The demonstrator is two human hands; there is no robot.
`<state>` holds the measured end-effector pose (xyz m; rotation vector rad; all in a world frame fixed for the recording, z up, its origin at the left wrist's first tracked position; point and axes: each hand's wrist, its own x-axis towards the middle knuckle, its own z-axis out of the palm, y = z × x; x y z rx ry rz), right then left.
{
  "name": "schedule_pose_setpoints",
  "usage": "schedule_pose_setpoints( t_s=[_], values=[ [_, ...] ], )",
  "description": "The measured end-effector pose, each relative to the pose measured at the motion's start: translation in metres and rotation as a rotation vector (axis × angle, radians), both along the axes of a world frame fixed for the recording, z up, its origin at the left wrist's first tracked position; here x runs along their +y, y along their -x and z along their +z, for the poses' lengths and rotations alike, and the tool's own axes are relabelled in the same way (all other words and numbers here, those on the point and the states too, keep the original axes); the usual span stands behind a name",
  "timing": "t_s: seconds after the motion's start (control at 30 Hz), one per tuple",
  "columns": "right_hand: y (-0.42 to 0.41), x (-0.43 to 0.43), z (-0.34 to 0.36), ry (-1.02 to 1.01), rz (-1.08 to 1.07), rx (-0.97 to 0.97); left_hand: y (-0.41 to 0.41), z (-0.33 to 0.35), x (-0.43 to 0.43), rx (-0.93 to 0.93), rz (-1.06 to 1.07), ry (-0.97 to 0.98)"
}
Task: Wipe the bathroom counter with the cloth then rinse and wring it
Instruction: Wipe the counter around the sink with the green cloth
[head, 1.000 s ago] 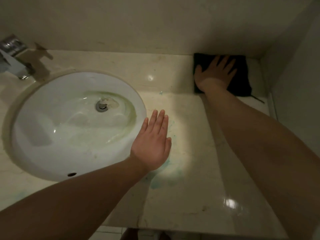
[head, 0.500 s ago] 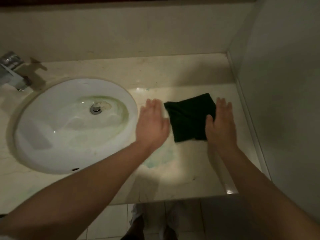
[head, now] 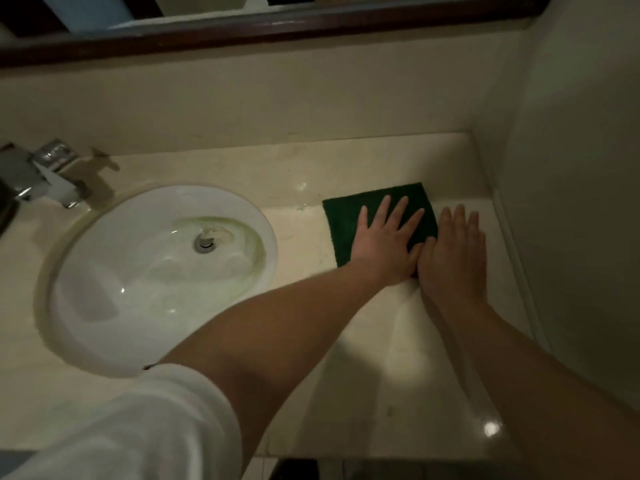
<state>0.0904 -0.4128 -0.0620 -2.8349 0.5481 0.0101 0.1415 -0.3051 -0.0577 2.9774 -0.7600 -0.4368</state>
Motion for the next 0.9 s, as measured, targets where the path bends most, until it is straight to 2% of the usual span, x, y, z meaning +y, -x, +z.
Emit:
schedule_pose_setpoints(
  t_s=[0.07,0.17,0.3,0.47,0.67,0.9],
  values=[
    [-0.021,0.006,-0.002,-0.033,-0.062,0.007,-0.027,0.003,0.004,0.008,-0.021,-0.002],
    [-0.024,0.012,-0.012,0.061,-0.096,0.006,-0.074,0.006,0.012,0.019,-0.07,-0.014],
    [-0.025,0.011,-0.011,0.083,-0.101,0.031,-0.132,0.008,0.048,0.024,-0.019,-0.017],
    [-0.027,0.012,-0.009,0.09,-0.102,0.047,-0.144,0.003,0.097,-0.044,-0.008,-0.054],
    [-0.027,0.01,-0.009,0.081,-0.078,0.055,-0.074,-0.001,0.119,-0.075,0.069,0.013],
    [-0.02,0.0,-0.004,0.008,-0.001,0.1,0.117,0.007,0.096,0.022,-0.029,0.002]
  ],
)
